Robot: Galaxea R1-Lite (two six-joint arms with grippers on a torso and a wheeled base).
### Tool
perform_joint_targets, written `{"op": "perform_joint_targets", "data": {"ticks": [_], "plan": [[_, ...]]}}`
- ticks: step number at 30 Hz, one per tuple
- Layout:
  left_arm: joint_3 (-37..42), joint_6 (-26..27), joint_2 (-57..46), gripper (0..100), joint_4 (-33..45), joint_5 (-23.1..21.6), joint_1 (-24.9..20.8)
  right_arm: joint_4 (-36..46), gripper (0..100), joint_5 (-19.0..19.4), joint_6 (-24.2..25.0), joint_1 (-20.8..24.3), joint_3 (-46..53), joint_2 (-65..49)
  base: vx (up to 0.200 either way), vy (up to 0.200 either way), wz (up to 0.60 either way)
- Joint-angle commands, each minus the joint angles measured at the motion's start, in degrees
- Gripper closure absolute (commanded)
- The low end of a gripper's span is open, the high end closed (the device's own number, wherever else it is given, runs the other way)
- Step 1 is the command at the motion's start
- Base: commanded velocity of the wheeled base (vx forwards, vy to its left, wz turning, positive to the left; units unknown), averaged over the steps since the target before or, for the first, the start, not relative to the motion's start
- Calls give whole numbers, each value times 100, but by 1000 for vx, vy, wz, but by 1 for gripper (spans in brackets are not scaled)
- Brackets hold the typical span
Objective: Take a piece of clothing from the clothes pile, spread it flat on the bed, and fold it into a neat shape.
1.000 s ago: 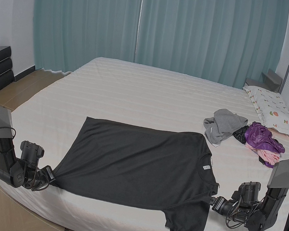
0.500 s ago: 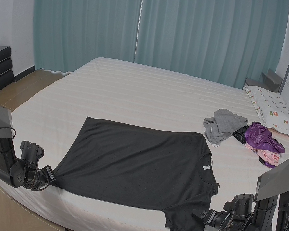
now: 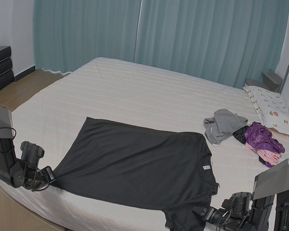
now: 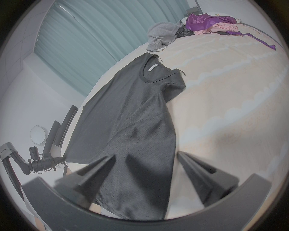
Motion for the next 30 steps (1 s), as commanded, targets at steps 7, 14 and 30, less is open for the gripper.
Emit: {"op": "perform_joint_targets", "data": {"ticks": [7,14,30], "plan": [[1,-15,-5,100,-5,1,-1,-214,100,15,-54,-252,514,-246,0,0,0],[133,-24,-5,100,-155,-7,-1,-451,100,94,-46,-358,1050,-316,0,0,0],[1056,222,-84,100,-1025,1,16,304,100,340,86,-516,1454,-1177,0,0,0]]}}
